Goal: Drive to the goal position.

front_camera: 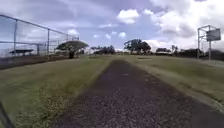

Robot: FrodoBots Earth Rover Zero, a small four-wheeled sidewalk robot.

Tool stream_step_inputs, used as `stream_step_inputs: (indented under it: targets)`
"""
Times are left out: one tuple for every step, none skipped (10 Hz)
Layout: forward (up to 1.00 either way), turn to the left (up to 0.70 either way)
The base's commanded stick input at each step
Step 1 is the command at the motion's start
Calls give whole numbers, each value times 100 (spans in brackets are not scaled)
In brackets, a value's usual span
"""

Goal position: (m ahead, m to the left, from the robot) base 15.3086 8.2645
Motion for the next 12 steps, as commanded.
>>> stream_step_inputs:
  targets:
    - [70, -35]
    - [70, -18]
    - [70, 0]
    - [70, 0]
    - [70, 0]
    - [70, 0]
    - [70, 0]
    - [70, 0]
    - [70, 0]
    - [70, 0]
    - [70, 0]
    - [70, 0]
